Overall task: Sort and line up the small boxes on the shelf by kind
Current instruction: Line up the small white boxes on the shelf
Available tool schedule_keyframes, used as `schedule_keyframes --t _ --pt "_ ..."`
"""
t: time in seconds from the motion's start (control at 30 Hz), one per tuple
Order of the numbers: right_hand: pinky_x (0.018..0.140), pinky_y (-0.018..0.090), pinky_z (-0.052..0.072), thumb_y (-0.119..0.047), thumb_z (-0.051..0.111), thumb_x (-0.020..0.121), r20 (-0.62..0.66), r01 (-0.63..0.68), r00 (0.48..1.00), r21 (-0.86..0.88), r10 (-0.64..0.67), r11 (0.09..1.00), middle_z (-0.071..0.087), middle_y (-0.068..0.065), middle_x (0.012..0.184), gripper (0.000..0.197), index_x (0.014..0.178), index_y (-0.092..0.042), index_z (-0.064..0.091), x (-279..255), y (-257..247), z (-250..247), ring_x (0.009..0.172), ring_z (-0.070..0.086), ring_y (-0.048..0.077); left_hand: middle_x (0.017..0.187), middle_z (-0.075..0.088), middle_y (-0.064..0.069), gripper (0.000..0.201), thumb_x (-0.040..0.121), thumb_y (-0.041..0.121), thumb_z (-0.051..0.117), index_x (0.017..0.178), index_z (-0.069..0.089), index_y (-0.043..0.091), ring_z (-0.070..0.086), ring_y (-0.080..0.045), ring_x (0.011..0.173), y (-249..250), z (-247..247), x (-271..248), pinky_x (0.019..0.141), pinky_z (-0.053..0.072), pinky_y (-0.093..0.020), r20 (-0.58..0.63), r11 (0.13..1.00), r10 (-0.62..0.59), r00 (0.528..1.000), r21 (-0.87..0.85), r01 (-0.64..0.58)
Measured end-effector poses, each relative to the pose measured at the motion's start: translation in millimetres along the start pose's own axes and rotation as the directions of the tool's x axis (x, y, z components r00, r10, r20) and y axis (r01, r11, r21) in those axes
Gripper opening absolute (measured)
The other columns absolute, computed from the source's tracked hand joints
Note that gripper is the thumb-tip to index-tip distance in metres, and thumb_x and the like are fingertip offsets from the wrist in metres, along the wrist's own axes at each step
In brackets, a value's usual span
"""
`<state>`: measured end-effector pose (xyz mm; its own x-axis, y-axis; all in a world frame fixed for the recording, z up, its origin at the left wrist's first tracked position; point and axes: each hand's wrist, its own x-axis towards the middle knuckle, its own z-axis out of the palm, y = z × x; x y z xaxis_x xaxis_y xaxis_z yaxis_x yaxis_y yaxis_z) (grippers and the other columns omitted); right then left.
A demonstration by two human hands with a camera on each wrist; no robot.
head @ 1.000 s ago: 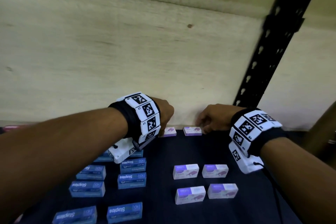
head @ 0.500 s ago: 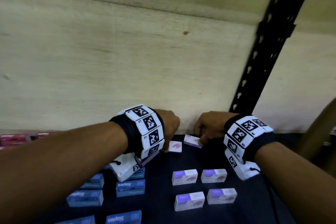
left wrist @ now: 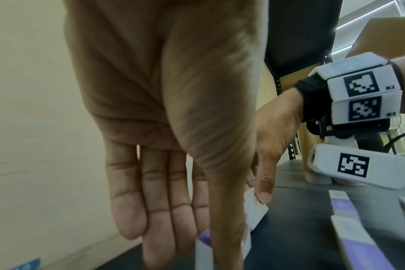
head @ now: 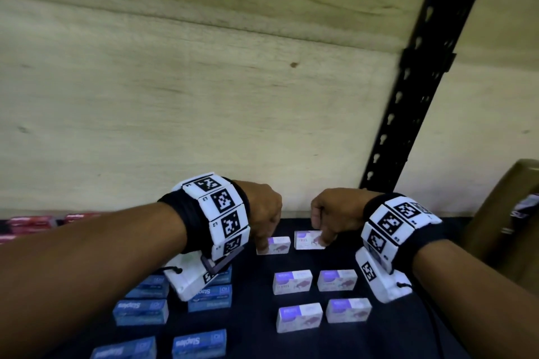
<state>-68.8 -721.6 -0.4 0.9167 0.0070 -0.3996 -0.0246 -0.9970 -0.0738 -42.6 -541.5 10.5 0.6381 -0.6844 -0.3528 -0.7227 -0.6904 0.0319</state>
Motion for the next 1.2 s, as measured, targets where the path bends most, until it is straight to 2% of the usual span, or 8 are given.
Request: schedule_keyframes --t 0.17,0.37,0.57,0.7,0.77,0.83,0.93,1.2 --pt "0.069 0.023 0.051 -0.02 0.086 0.072 0.027 0.024 0.999 0.012 -0.024 1.0 0.066 -0.012 0.073 0.021 0.079 -0.028 0.068 -12 1 1 0.072 0.063 0.008 0.06 0.057 0.013 0.027 0.08 0.03 0.08 0.101 0.074 0.015 0.05 0.0 0.059 3 1 -6 0.059 0.042 -0.016 0.02 0.999 0.007 1.0 -0.032 -0.006" --pt "0.082 0.029 0.055 -0.022 0.086 0.073 0.092 -0.005 0.996 0.007 0.004 1.0 0.068 -0.009 0.075 0.02 0.079 -0.028 0.068 -26 2 1 0.073 0.062 0.01 0.043 0.057 0.019 0.017 0.081 0.023 0.078 0.097 0.077 0.016 0.054 0.003 0.055 5 2 -10 0.06 0.045 -0.014 0.044 0.994 0.034 0.998 -0.109 -0.029" --pt "0.092 0.035 0.056 -0.023 0.087 0.072 0.089 -0.033 0.996 0.008 0.032 0.999 0.075 0.001 0.089 0.021 0.085 -0.025 0.071 -34 4 3 0.077 0.063 0.01 0.042 0.057 0.022 0.016 0.085 0.013 0.074 0.101 0.076 0.011 0.052 0.013 0.042 9 1 -12 0.044 0.041 -0.003 0.07 0.982 0.077 0.995 -0.178 -0.064" --pt "0.094 0.038 0.056 -0.021 0.087 0.072 0.096 -0.06 0.994 0.024 0.057 0.998 0.076 0.003 0.096 0.023 0.085 -0.026 0.07 -38 4 3 0.082 0.066 0.012 0.043 0.057 0.019 0.02 0.083 0.024 0.077 0.102 0.076 0.015 0.052 0.011 0.041 12 3 -13 0.052 0.044 -0.009 0.036 0.985 0.04 0.999 -0.167 -0.034" --pt "0.096 0.038 0.054 -0.024 0.087 0.072 0.098 -0.075 0.993 0.032 0.072 0.997 0.075 0.001 0.096 0.027 0.091 -0.027 0.069 -40 4 0 0.088 0.068 0.015 0.048 0.061 0.015 0.024 0.083 0.028 0.077 0.103 0.075 0.016 0.056 0.006 0.049 12 3 -14 0.06 0.048 -0.014 0.007 0.985 0.02 1.0 -0.17 -0.018" --pt "0.098 0.036 0.052 -0.032 0.086 0.073 0.062 -0.085 0.995 0.035 0.083 0.996 0.073 -0.002 0.102 0.033 0.101 -0.029 0.068 -45 3 -5 0.098 0.067 0.017 0.067 0.068 0.009 0.029 0.084 0.036 0.075 0.105 0.074 0.017 0.06 -0.003 0.064 11 2 -17 0.073 0.052 -0.024 -0.022 0.99 -0.007 1.0 -0.144 0.004" --pt "0.099 0.033 0.049 -0.042 0.079 0.079 -0.033 -0.065 0.997 0.051 0.067 0.997 0.068 -0.007 0.107 0.035 0.109 -0.029 0.068 -52 -2 -13 0.102 0.063 0.014 0.095 0.073 0.001 0.032 0.083 0.045 0.073 0.104 0.073 0.02 0.065 -0.011 0.082 5 -2 -26 0.08 0.053 -0.029 -0.041 0.993 -0.034 0.999 -0.117 0.029" --pt "0.097 0.034 0.048 -0.05 0.071 0.083 -0.151 0.065 0.987 0.009 -0.063 0.998 0.064 -0.014 0.099 0.03 0.105 -0.031 0.066 -58 -39 -25 0.096 0.061 0.011 0.104 0.071 0.005 0.035 0.088 0.049 0.066 0.111 0.071 0.023 0.061 -0.01 0.092 -22 -18 -81 0.079 0.045 -0.024 -0.125 0.989 -0.135 0.983 -0.074 0.126"
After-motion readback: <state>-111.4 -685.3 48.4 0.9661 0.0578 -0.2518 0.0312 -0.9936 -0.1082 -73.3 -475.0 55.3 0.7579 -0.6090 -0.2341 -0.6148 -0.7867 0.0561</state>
